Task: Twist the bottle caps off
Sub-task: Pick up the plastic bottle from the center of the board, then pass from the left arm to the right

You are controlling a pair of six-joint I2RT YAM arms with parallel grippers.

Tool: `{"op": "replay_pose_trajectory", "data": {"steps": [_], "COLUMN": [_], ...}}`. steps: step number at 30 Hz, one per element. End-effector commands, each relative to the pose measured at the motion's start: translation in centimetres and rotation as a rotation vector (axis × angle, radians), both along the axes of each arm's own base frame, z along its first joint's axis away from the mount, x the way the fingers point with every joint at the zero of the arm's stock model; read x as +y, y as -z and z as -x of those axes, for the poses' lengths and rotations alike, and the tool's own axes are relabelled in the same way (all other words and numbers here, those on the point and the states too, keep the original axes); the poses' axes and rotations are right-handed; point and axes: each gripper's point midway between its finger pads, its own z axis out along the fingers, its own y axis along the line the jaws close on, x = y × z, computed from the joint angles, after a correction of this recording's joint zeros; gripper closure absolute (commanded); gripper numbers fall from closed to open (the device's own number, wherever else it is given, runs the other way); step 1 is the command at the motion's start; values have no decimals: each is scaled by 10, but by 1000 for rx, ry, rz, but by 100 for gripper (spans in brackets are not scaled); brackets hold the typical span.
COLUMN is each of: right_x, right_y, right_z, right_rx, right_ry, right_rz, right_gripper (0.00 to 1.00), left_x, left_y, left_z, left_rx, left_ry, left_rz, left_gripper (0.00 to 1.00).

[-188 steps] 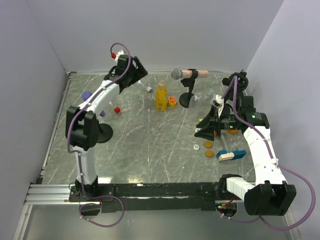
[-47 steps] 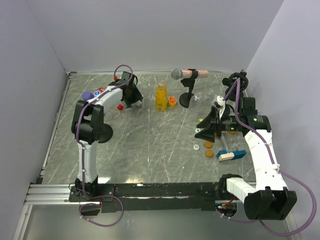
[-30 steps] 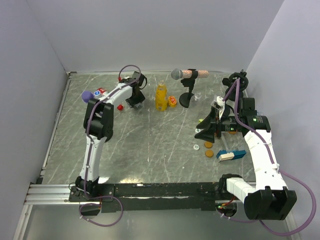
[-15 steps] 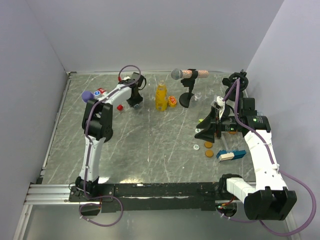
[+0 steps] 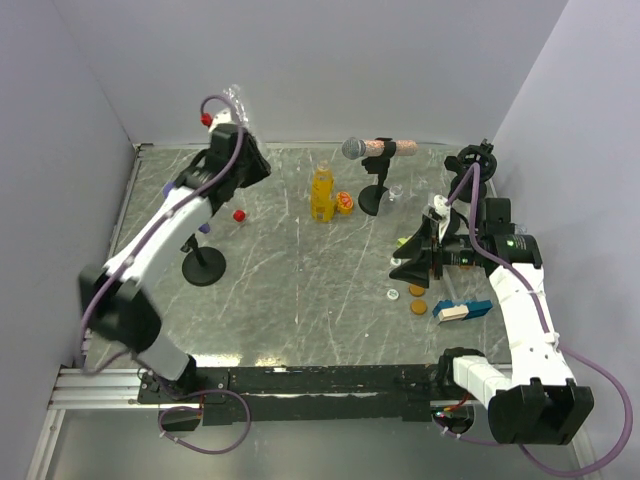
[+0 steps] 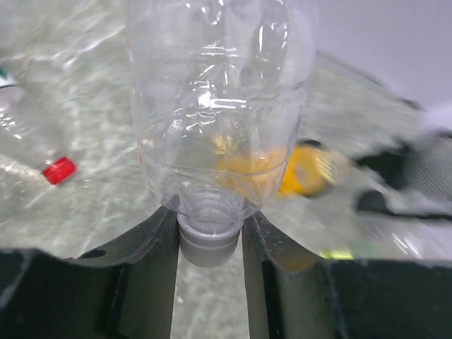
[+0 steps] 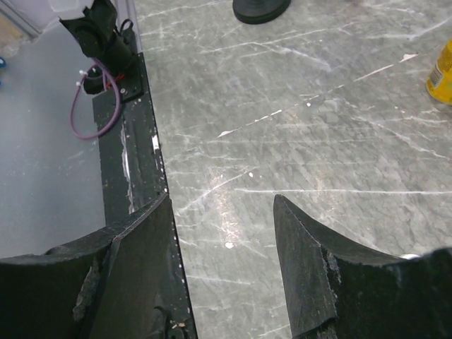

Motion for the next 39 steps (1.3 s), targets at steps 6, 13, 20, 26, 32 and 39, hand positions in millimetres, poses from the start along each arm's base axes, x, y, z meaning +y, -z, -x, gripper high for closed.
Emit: {"op": "replay_pose_trajectory", "data": {"steps": [6,13,20,26,32,39], "right_x": [0,3,14,19,18,15], "right_y": [-31,-96,-127,-136,-137,-137], "right_z": [23,58,92,98,99,105], "right_rx": [-244,-497,-775,-792,-802,-876], "right_ry": [-90,-179,-280,-320,-339,-382], "right_rz": [38,63,84,101,111,168], "right_gripper": [21,1,1,1,1,1], "left_x": [-20,-19,-28,-51,-79,-115], "left_y": [-99,-110,-113,-105,-100,-79], "left_z": [138,232,285,307,330,357], "left_rx": [-325,-412,-402,-334,-264,-104], "left_ry": [473,731,956,1117,1240,1398], "left_rz": [57,90,124,173,205,211], "left_gripper": [95,95,95,95,95,95]}}
